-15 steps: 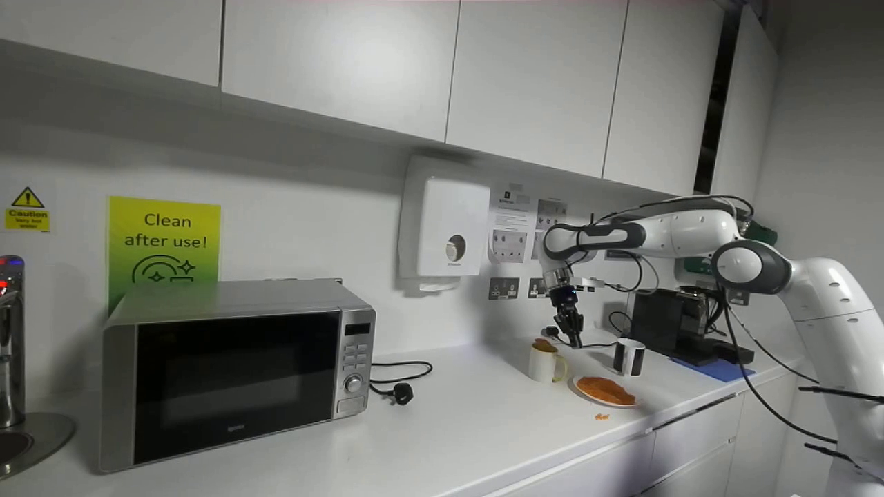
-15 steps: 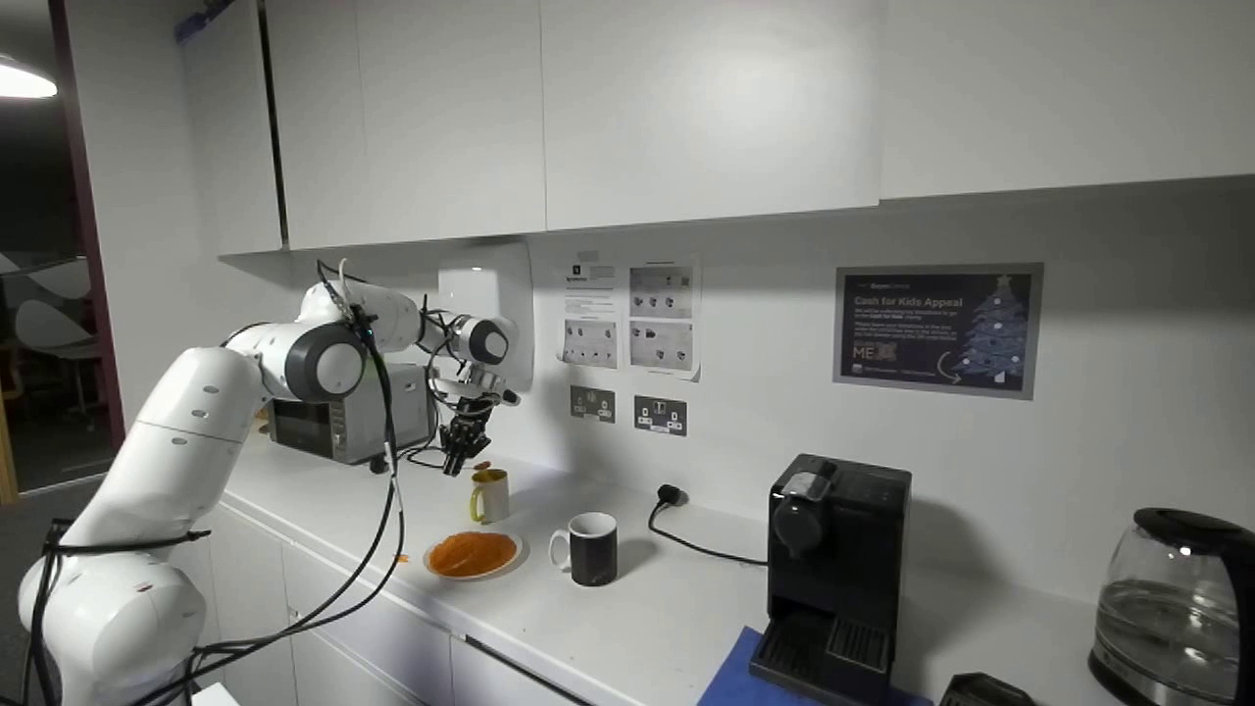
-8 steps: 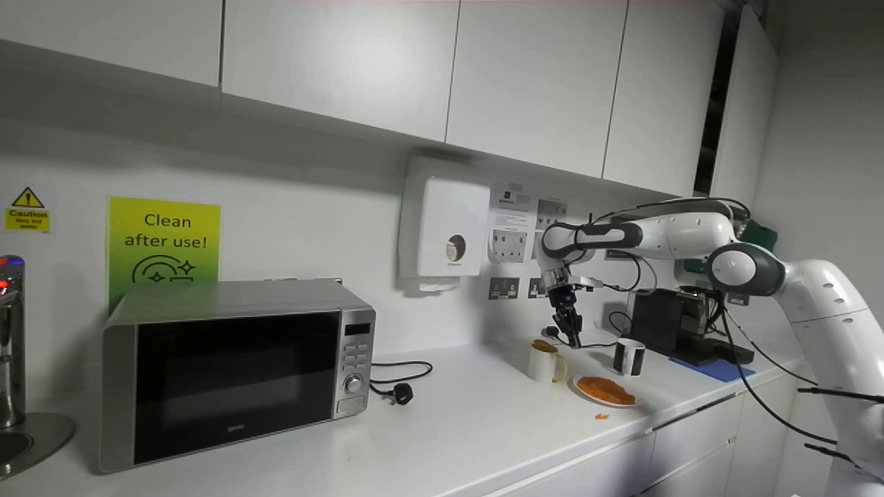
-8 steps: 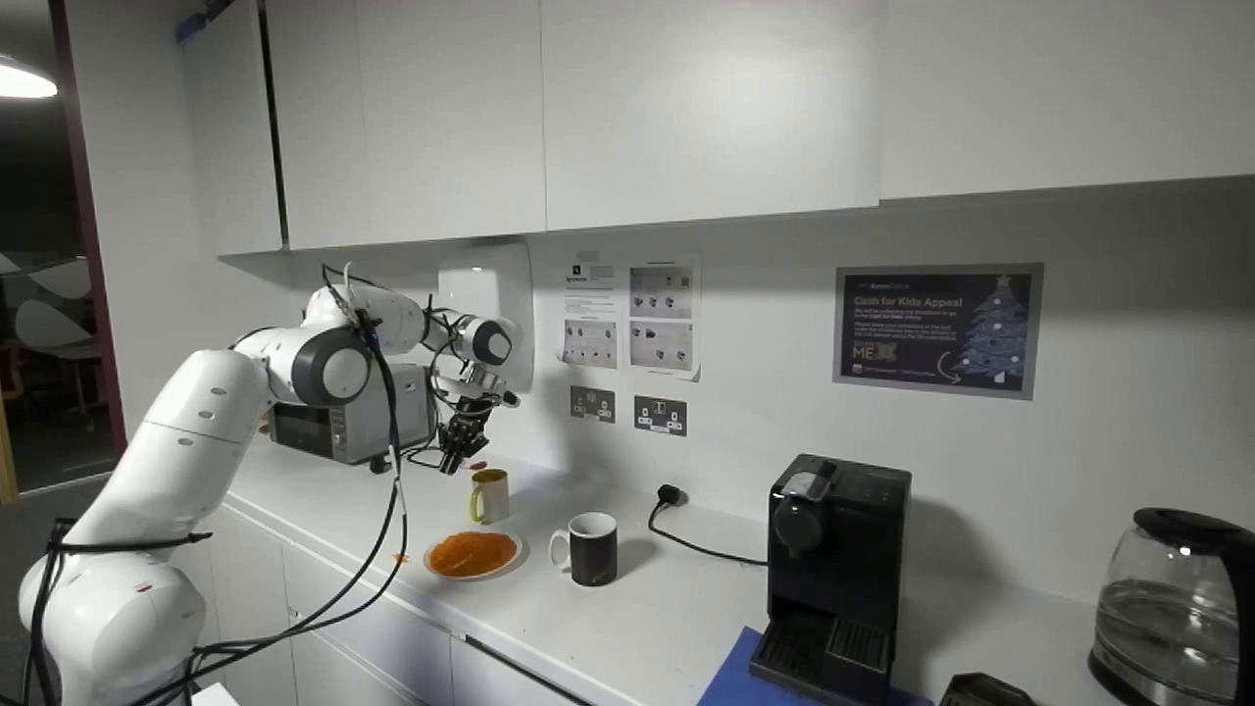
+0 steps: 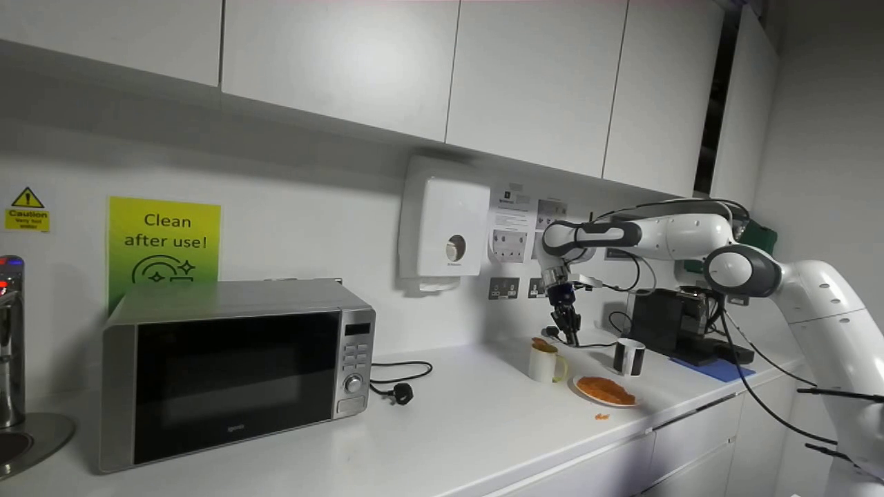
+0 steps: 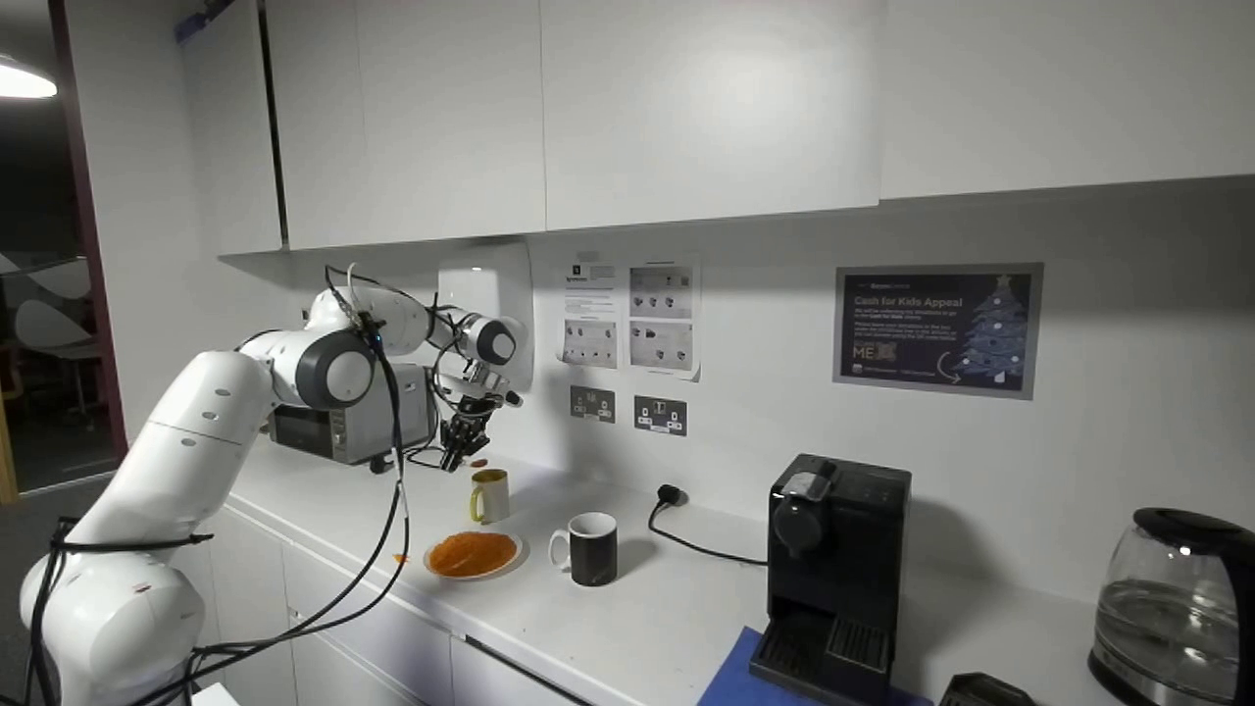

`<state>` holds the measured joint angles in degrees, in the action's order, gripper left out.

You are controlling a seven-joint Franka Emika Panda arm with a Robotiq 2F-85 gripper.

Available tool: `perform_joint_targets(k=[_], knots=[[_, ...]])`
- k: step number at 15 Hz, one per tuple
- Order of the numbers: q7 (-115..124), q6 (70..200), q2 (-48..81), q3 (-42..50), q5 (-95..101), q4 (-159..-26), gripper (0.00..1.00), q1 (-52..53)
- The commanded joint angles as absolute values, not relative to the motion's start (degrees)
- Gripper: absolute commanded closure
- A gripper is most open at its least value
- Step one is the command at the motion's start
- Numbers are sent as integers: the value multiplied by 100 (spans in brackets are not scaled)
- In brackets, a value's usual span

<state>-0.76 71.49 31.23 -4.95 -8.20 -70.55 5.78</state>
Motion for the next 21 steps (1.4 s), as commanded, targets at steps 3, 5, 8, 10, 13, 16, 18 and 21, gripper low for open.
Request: perform_joint_targets(k=[3,5,8,10,13,16,18,21], knots=[[-148,6796,3276,-527,-1069,-6719,97,461],[-166,6781,3280,-528,-1133,-6726,97,440],[-178,6751,3287,-526,-1240,-6731,97,395],[-175,6728,3296,-520,-1291,-6732,97,367],[-173,6674,3326,-514,-1367,-6699,97,322],[-173,6664,3357,-509,-1408,-6660,97,294],[-172,6646,3376,-509,-1438,-6628,97,273],[-180,6595,3412,-513,-1504,-6571,97,230]])
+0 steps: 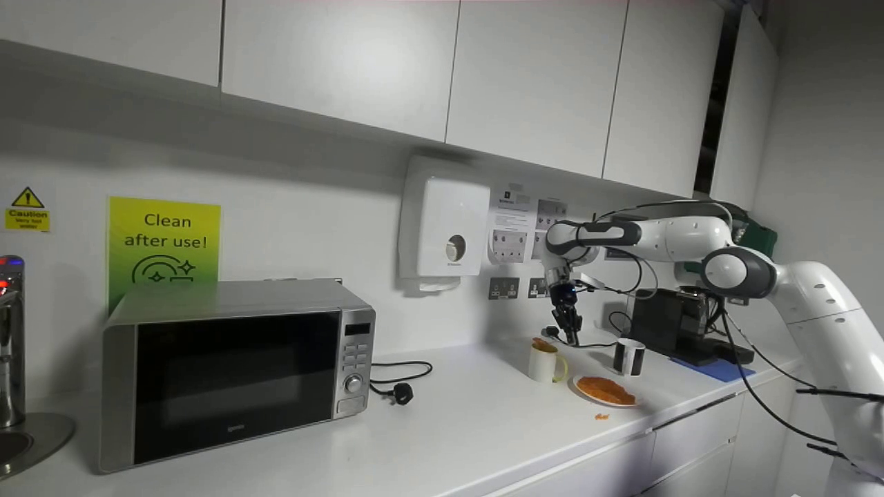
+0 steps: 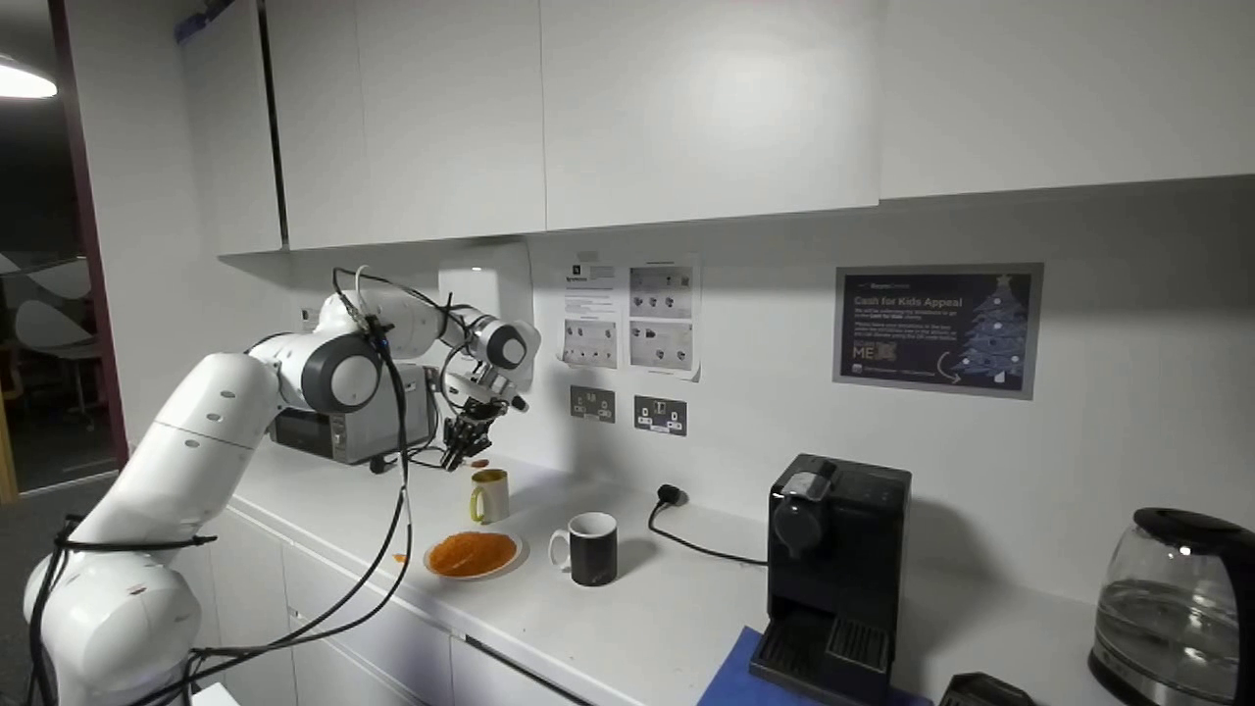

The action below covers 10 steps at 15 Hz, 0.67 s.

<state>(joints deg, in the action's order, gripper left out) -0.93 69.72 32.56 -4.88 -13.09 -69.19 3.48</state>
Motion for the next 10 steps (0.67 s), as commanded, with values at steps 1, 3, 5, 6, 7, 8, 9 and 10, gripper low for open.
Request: perform_joint_targets(k=[1,3,5,6,7,8,9,10], knots=[[-195,6561,3422,-517,-1540,-6556,97,210],[-210,6509,3433,-516,-1619,-6554,97,172],[-247,6415,3450,-516,-1685,-6553,97,134],[-260,6382,3454,-511,-1709,-6557,97,119],[-288,6344,3460,-510,-1740,-6559,97,99],[-311,6319,3467,-509,-1758,-6558,97,86],[-334,6296,3476,-507,-1783,-6558,97,70],[-349,6271,3489,-505,-1804,-6550,97,54]])
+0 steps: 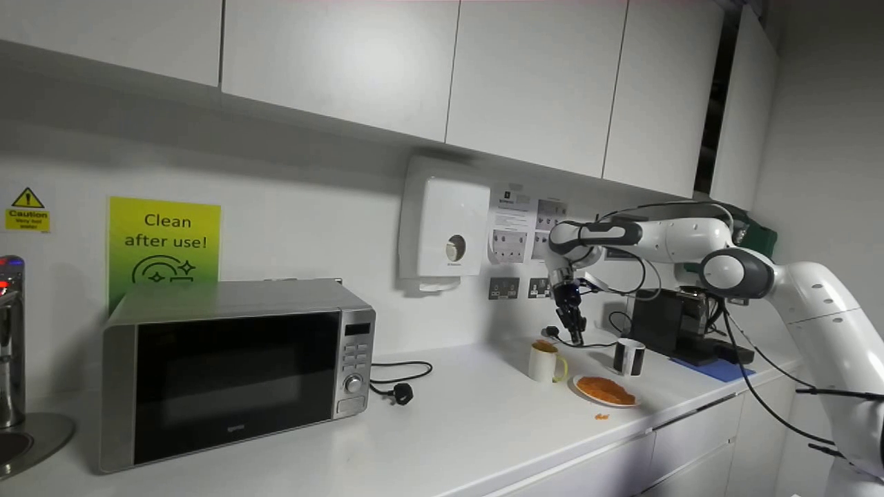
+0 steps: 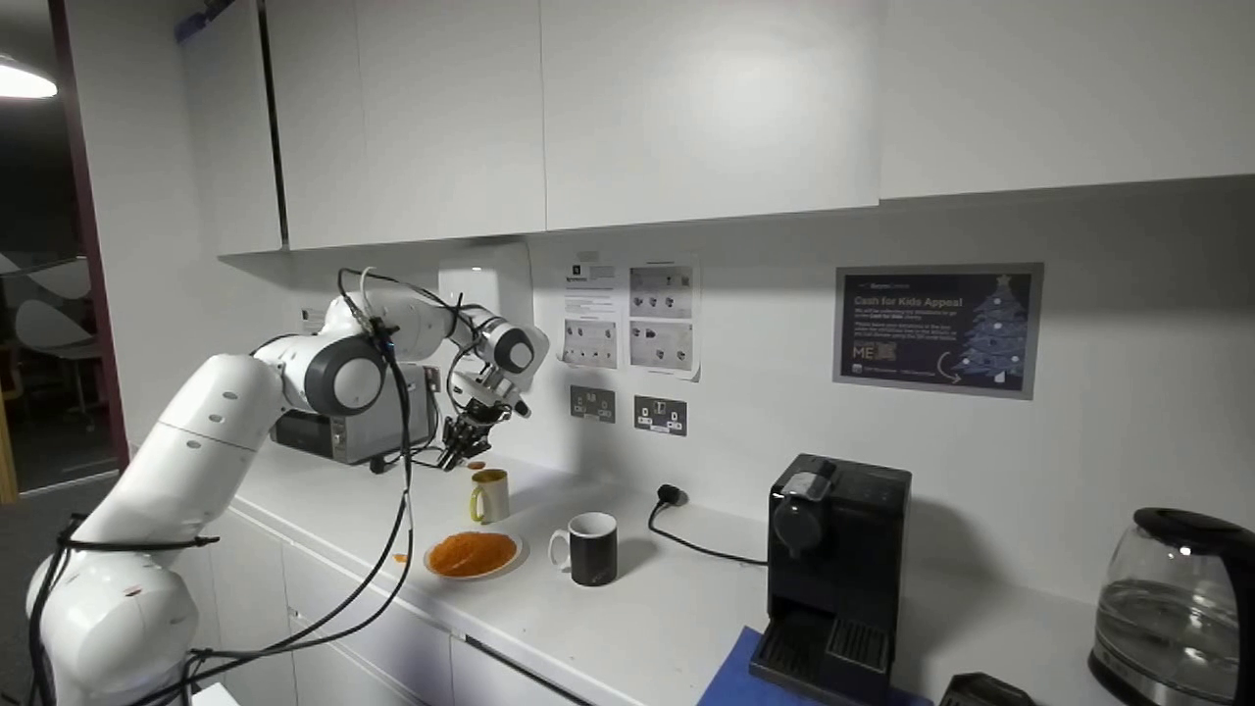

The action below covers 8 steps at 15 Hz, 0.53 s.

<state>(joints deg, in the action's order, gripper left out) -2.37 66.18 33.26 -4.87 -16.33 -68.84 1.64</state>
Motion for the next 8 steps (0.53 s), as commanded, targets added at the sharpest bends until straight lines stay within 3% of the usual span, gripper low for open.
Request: perform_joint_targets(k=[1,8], knots=[[-372,6234,3514,-508,-1833,-6525,97,37],[-523,5979,3633,-528,-2014,-6364,97,-60]])
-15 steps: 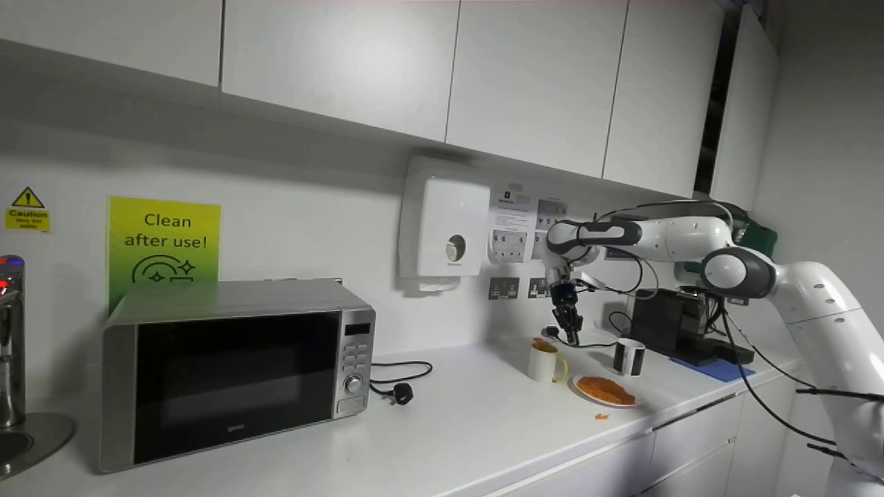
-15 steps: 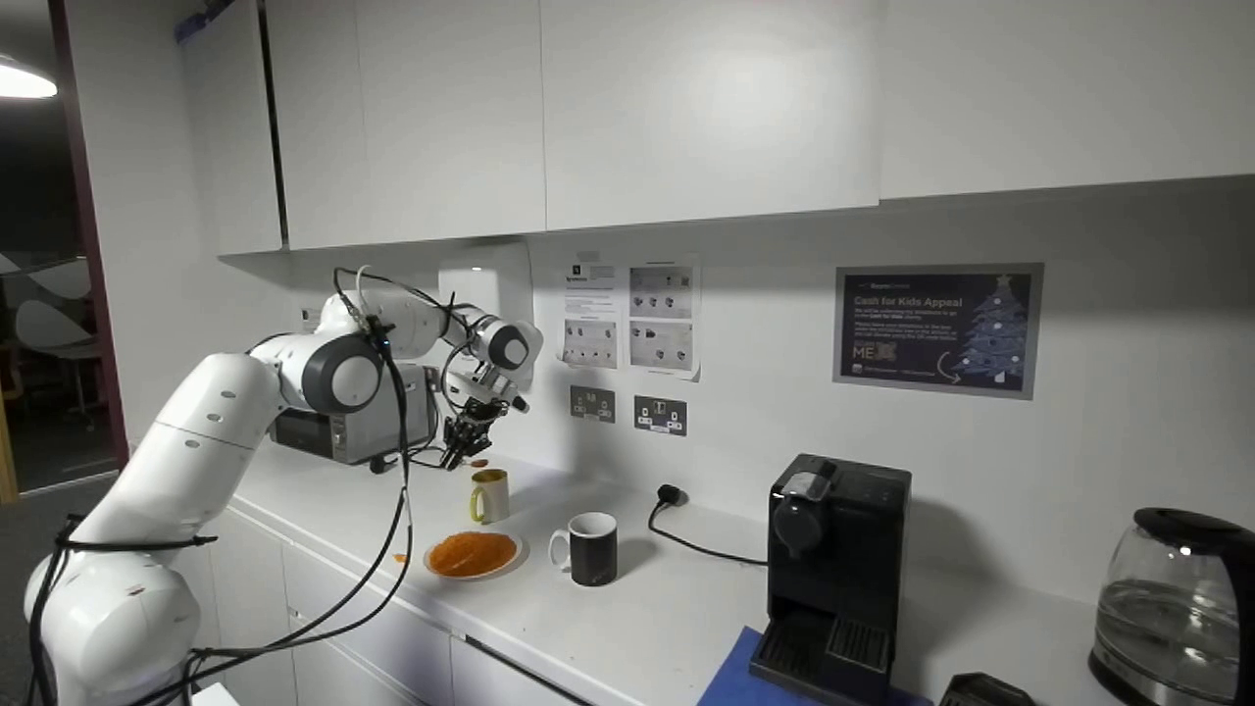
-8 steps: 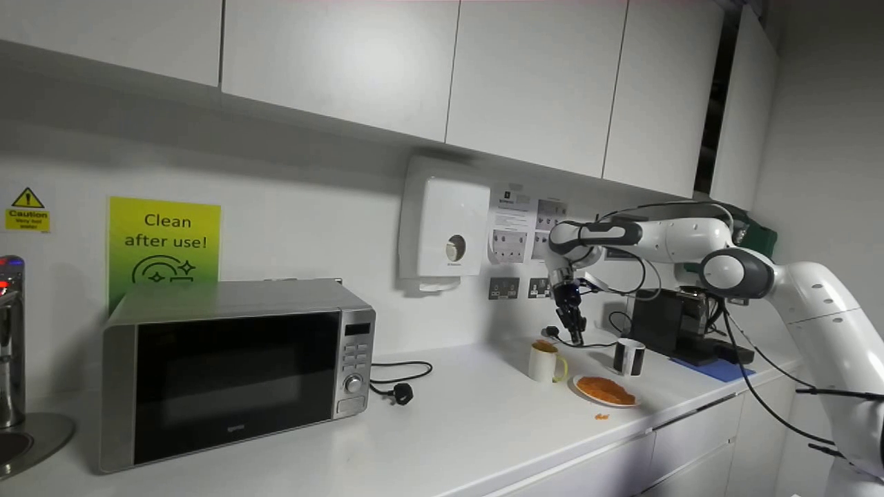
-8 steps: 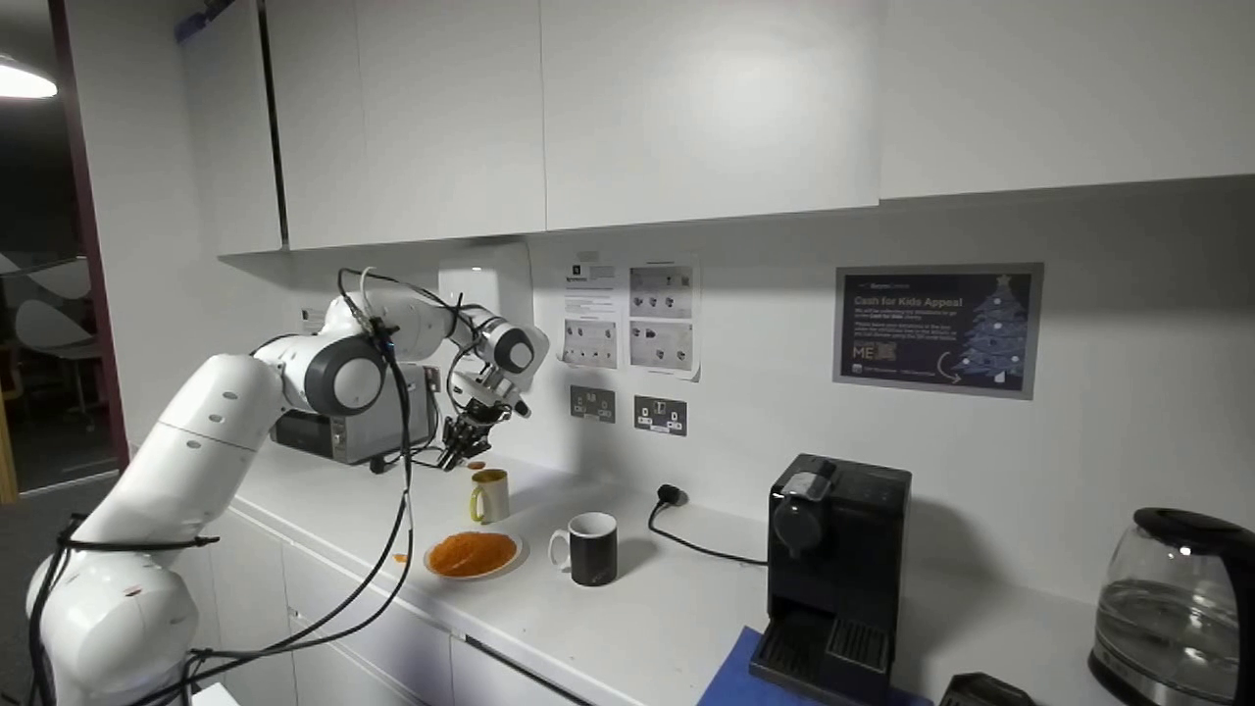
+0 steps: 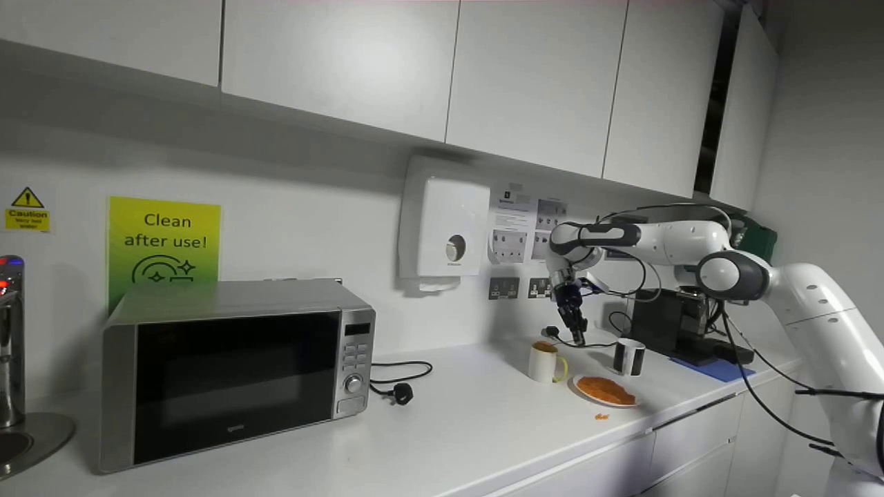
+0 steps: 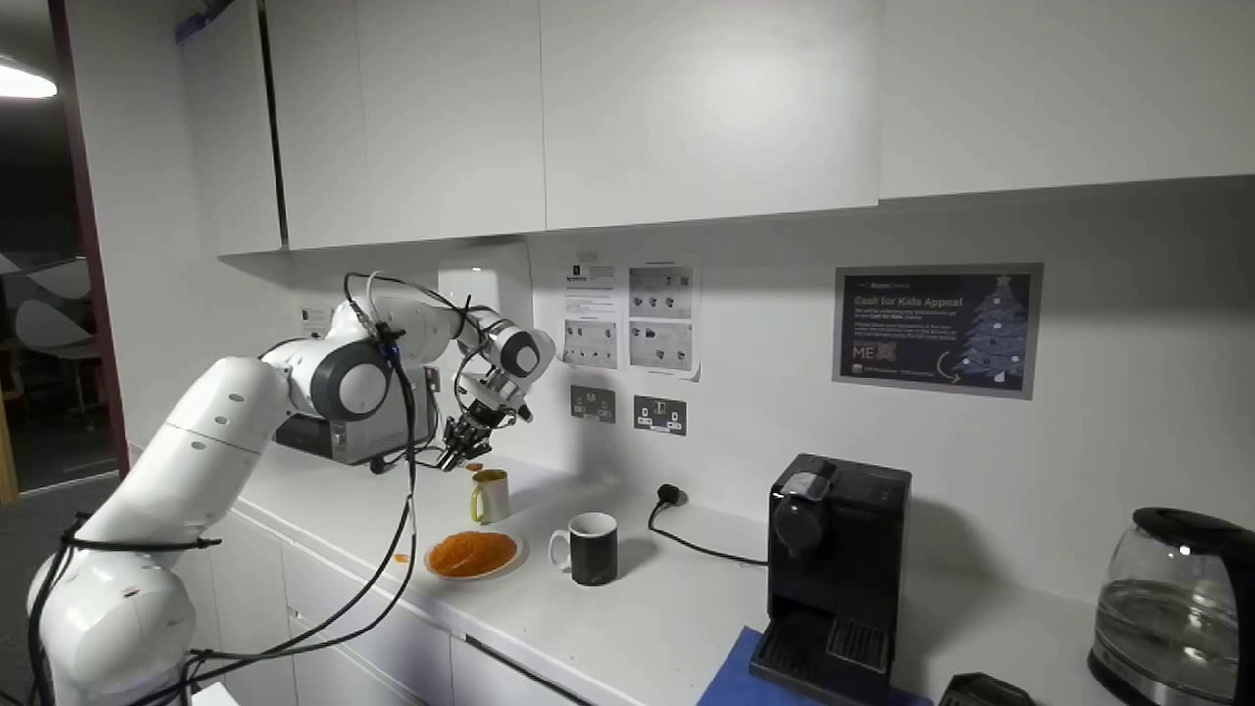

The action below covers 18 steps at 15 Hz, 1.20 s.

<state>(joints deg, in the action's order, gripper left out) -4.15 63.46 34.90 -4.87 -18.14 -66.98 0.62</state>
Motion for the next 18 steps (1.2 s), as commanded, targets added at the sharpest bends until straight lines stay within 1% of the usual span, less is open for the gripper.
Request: perform_joint_targets(k=[1,18], knots=[[-535,5939,3655,-527,-2047,-6328,97,-70],[-549,5706,3917,-534,-2415,-5972,97,-275]])
